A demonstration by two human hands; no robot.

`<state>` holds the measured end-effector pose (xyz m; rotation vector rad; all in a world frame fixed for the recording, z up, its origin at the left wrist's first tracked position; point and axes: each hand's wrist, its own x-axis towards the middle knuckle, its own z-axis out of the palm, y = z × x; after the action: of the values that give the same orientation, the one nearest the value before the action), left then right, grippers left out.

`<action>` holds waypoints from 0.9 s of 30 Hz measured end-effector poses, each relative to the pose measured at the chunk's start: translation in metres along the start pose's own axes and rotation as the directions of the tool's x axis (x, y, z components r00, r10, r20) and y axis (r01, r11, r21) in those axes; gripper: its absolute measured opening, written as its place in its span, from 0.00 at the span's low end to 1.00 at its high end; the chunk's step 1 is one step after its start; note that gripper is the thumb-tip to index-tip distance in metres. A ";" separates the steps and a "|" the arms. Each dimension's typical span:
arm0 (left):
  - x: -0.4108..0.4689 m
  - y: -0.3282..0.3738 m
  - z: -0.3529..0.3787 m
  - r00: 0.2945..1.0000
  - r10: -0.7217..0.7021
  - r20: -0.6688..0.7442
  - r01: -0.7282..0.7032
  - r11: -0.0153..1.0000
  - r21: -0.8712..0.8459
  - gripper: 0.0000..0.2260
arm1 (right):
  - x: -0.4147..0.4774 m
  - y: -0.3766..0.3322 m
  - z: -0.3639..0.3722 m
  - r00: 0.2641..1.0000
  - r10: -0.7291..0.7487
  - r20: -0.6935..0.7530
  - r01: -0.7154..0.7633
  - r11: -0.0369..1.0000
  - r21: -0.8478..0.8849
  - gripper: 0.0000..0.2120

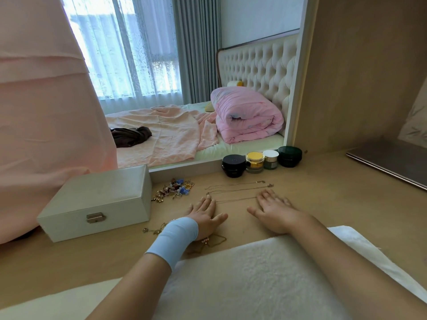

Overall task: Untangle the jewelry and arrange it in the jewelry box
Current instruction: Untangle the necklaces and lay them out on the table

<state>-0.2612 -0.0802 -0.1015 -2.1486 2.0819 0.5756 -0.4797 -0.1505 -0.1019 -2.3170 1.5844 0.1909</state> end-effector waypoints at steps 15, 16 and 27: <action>0.018 -0.004 -0.012 0.971 0.115 -0.211 -0.154 0.972 -0.177 0.30 | 0.014 0.011 -0.010 0.990 -0.035 -0.134 0.037 0.999 0.016 0.37; 0.013 -0.008 -0.015 0.961 0.108 -0.253 -0.167 0.960 -0.223 0.29 | 0.010 0.002 -0.013 0.985 -0.060 -0.161 0.066 0.997 0.033 0.36; -0.066 -0.079 -0.012 0.855 -0.064 -0.515 -0.140 0.928 -0.347 0.12 | -0.029 -0.131 -0.008 0.888 -0.389 -0.245 0.437 0.881 0.184 0.12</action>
<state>-0.1816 -0.0167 -0.0840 -2.7373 2.4468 0.4589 -0.3699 -0.0844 -0.0604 -2.4723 1.0732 -0.3280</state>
